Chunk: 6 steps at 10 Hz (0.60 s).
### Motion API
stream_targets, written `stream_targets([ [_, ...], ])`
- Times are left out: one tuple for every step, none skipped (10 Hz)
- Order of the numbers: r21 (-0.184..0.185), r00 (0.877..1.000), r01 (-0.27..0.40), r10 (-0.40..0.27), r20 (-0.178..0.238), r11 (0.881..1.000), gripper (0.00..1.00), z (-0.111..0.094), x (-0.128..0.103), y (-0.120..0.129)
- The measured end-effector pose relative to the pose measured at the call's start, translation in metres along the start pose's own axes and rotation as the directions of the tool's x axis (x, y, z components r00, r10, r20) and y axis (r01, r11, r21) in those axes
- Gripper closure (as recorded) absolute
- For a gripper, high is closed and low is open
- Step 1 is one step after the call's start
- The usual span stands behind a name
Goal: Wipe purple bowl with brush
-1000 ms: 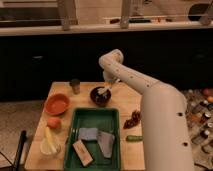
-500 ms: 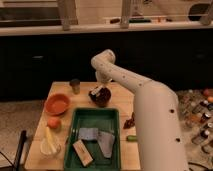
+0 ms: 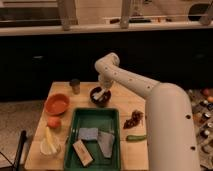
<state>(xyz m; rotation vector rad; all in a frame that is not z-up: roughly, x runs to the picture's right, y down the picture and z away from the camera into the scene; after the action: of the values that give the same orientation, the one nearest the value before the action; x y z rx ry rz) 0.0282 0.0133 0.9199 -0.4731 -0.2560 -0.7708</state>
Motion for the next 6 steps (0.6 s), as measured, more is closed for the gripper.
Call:
stream_targets([
  [-0.008, 1.000, -0.011, 0.011, -0.003, 1.000, 1.00, -0.002, 0.005, 0.009],
  [-0.013, 1.000, -0.022, 0.022, -0.008, 1.000, 1.00, -0.003, 0.008, 0.013],
  [-0.019, 0.999, -0.037, 0.037, -0.016, 0.999, 1.00, -0.005, 0.013, 0.015],
  [-0.022, 0.999, -0.049, 0.048, -0.025, 0.999, 1.00, -0.006, 0.018, 0.015],
  [-0.021, 0.998, -0.062, 0.062, -0.032, 0.998, 1.00, -0.006, 0.023, 0.015],
  [-0.024, 0.996, -0.080, 0.079, -0.039, 0.997, 1.00, -0.006, 0.031, 0.015],
])
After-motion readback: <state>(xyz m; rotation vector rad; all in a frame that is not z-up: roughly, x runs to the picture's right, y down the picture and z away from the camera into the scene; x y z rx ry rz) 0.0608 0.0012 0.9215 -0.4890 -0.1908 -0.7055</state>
